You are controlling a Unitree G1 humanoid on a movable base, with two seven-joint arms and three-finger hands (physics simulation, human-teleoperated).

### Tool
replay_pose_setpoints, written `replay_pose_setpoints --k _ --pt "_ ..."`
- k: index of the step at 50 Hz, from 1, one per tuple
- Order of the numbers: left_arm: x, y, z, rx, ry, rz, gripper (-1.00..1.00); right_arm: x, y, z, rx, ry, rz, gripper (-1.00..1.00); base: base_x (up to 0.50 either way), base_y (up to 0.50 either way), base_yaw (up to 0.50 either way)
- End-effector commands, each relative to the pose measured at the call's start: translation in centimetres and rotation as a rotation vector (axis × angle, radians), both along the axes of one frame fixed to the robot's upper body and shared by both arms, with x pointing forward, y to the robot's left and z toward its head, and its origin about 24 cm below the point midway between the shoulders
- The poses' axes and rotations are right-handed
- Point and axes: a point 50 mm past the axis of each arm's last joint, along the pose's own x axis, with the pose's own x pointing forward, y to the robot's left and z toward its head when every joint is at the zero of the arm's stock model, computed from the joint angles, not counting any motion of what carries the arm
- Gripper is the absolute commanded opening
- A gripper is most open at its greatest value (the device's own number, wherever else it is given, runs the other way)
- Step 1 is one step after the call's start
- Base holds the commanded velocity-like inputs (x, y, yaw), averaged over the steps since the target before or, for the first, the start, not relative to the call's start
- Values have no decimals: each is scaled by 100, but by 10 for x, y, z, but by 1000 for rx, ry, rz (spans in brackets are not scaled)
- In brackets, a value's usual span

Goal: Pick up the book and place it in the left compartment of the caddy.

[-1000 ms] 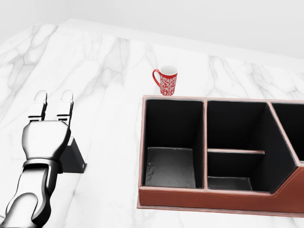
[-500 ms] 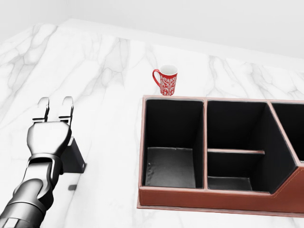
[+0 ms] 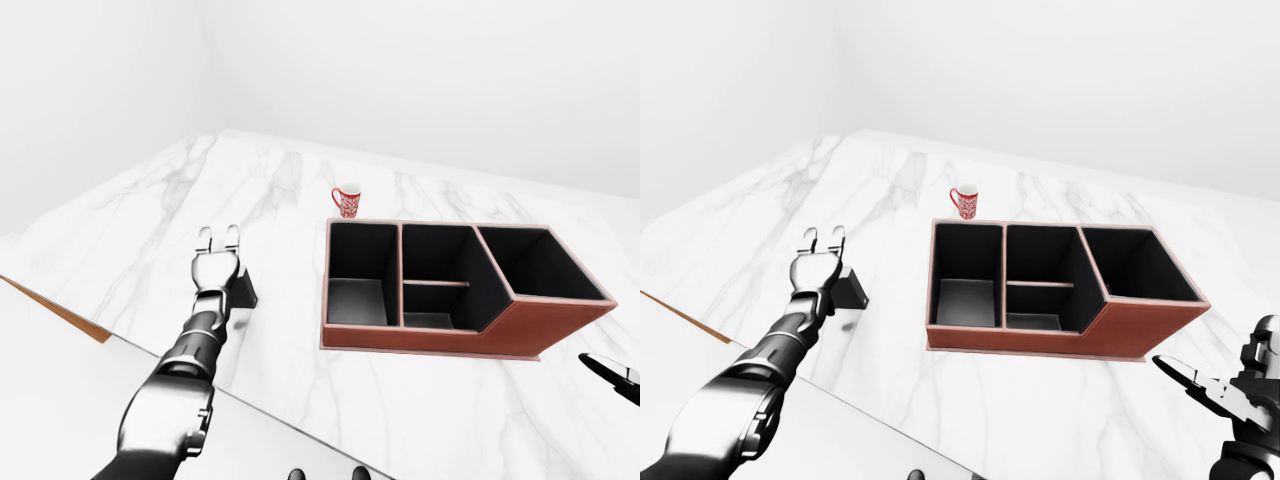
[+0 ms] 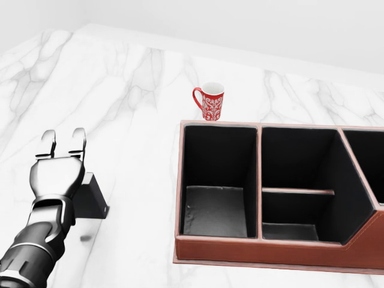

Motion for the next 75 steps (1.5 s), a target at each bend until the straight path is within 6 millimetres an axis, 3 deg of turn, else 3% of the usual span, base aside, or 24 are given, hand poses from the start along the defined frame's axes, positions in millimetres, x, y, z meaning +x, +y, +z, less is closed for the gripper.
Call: replay_pose_setpoints --k 1,22,35,36,37,38,39,60,65,72,75 --pt "-3 -2 -9 20 71 -6 100 0 0 0 -1 1 -3 100 0 0 0" --pt "-15 -4 -33 106 262 -45 100 0 0 0 0 3 0 100 0 0 0" --pt "-16 -5 -35 132 317 -54 100 1 -1 -2 4 7 2 100 0 0 0" --pt "-17 -4 -38 152 335 -63 27 2 -1 -3 7 11 4 100 0 0 0" --pt "-17 -4 -37 151 329 -61 -15 1 -1 -3 6 11 3 100 0 0 0" --pt "-17 -3 -37 147 324 -58 -86 0 -1 -1 2 6 1 100 0 0 0" --pt "-17 -3 -37 151 328 -58 -100 0 -1 -1 1 5 1 100 0 0 0" --pt "-22 6 -38 112 236 -23 -100 0 -1 -1 4 7 -5 100 0 0 0" --pt "-16 13 -23 53 76 28 -100 0 -1 -2 3 9 -6 100 0 0 0" --pt "-12 16 -13 -80 9 104 -100 1 -2 -4 7 19 -4 100 0 0 0" --pt "-6 20 6 -110 -112 97 -100 1 -2 -4 7 20 -2 100 0 0 0"
